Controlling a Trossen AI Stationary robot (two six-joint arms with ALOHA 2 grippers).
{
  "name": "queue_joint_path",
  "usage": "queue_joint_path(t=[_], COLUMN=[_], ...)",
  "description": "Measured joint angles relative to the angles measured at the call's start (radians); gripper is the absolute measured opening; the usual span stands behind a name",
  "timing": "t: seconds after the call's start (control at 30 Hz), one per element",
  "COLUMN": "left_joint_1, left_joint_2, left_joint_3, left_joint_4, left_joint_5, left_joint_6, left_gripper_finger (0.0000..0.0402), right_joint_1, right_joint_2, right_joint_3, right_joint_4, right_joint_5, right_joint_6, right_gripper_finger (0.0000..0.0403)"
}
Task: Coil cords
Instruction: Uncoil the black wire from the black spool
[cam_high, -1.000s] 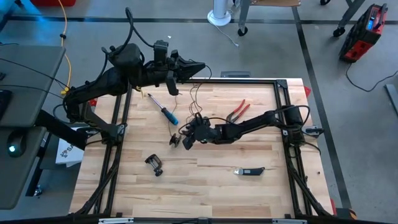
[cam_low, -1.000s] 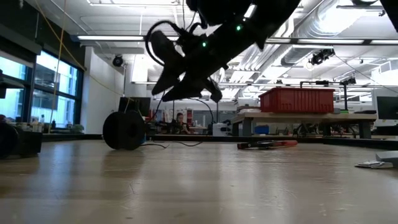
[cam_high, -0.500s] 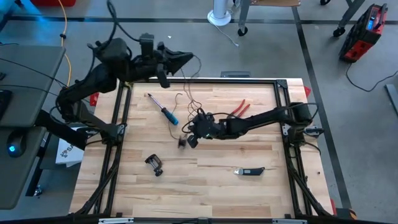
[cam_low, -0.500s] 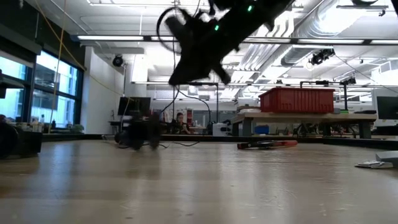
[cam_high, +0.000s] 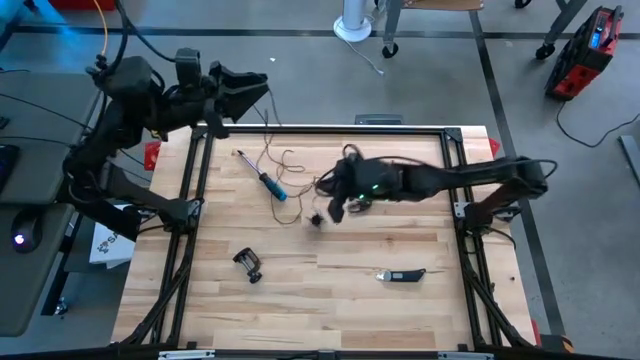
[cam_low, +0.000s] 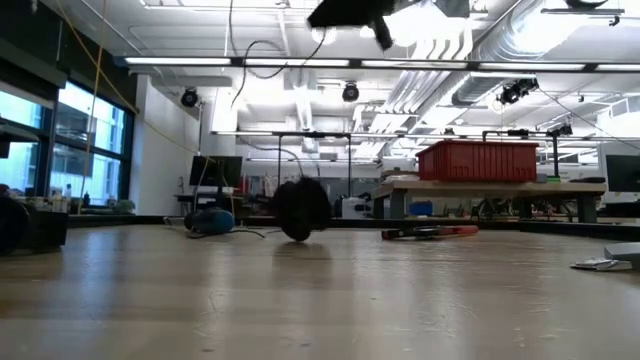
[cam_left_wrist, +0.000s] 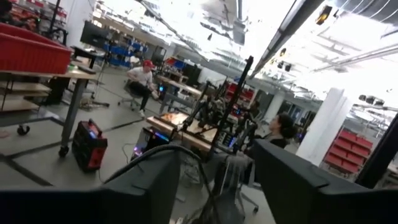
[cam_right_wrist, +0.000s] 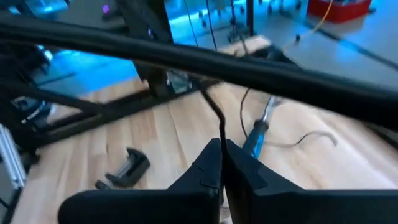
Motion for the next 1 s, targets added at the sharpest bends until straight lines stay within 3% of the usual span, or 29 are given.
queue_joint_path(t=[0.17,0.4,0.53,0.8,1.0], left_joint_1=[0.000,0.000,0.000,-0.007,-0.078], left_joint_2=[-0.009,0.013,0.023,-0.001,0.003], left_joint_3=[0.001,0.000,-0.047,-0.346,-0.653], left_joint_4=[-0.146,-0.390,-0.425,-0.366,-0.019], left_joint_5=[-0.021,-0.159,-0.182,-0.147,-0.004], left_joint_6=[-0.022,-0.025,-0.031,-0.156,-0.298], left_gripper_finger=[0.0222,0.0221,0.0221,0.0221,0.0221], right_joint_1=[-0.017,-0.022,-0.020,-0.021,-0.022], right_joint_2=[-0.127,-0.261,-0.326,-0.390,-0.352], right_joint_3=[0.000,0.000,0.000,0.106,0.236], right_joint_4=[-0.004,0.000,0.010,-0.035,-0.134], right_joint_5=[-0.006,-0.005,-0.005,-0.005,0.007], right_joint_6=[-0.014,-0.026,-0.027,-0.112,-0.182], right_gripper_finger=[0.0000,0.0000,0.0000,0.0000,0.0000])
